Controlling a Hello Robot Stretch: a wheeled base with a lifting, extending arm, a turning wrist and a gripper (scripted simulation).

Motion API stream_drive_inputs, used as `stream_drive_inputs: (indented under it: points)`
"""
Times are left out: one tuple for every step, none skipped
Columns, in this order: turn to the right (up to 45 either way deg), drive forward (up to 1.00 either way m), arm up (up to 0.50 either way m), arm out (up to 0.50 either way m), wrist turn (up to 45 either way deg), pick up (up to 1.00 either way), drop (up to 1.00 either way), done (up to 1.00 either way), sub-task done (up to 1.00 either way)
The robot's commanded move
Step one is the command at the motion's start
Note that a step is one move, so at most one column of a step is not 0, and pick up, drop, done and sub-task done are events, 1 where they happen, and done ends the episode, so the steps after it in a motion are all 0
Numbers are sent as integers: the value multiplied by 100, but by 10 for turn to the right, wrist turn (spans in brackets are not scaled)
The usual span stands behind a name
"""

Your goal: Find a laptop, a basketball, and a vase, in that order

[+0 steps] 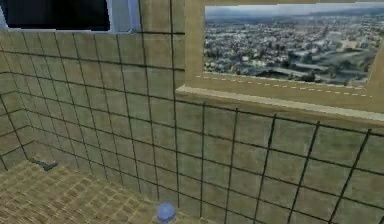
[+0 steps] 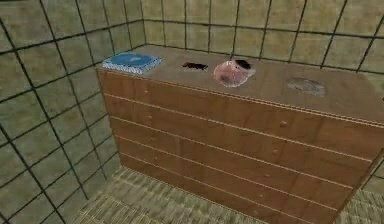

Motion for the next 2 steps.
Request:
stream_drive_inputs:
  points:
    - [0, 60, 0, 0, 0, 0, 0, 0, 0]
    - [-450, 0, 0, 0, 0, 0, 0, 0, 0]
